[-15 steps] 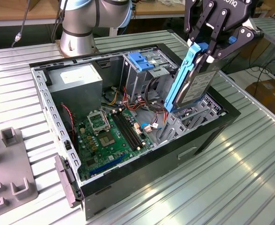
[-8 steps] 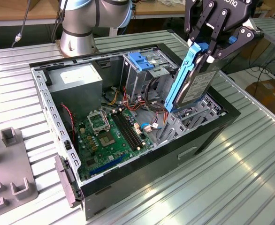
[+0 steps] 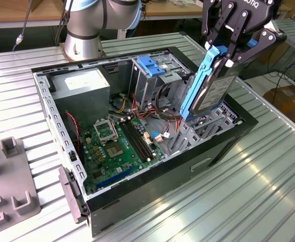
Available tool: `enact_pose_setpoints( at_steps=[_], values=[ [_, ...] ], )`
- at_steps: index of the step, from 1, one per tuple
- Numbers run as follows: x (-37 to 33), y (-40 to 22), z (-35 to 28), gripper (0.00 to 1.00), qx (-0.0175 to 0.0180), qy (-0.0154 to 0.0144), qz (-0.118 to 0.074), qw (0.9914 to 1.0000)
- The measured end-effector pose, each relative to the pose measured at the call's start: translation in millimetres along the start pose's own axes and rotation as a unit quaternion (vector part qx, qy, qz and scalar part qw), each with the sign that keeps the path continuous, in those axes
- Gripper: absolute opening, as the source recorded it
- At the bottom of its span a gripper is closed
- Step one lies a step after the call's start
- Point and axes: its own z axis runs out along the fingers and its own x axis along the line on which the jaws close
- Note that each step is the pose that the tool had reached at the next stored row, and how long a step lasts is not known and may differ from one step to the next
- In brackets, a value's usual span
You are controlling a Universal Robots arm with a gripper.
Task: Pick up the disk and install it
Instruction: 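Insert the disk into the insertion slot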
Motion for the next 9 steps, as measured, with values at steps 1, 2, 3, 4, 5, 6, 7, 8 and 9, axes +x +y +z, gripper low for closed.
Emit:
enact_pose_setpoints(
  at_steps=[1,2,3,4,5,6,7,8,9],
  values=[
    [0.0,-2.2,0.8,0.36,0.0,0.0,0.0,1.0],
    [-0.1,-4.5,1.6,0.36,0.0,0.0,0.0,1.0],
    [-0.2,-7.5,3.3,0.36,0.0,0.0001,0.0,1.0],
    [-0.4,-9.3,4.5,0.36,0.0,0.0001,0.0,1.0],
    [-0.5,-12.2,6.6,0.36,0.0,0.0002,0.0,1.0],
    [-0.6,-14.1,7.7,0.36,0.0,0.0002,0.0,1.0],
    [-0.6,-16.9,8.6,0.36,0.0,0.0001,0.0,1.0],
    [-0.7,-21.5,9.4,0.36,0.0,0.0002,0.0,1.0],
    [-0.8,-24.1,10.2,0.36,0.0,0.0002,0.0,1.0]
  ],
)
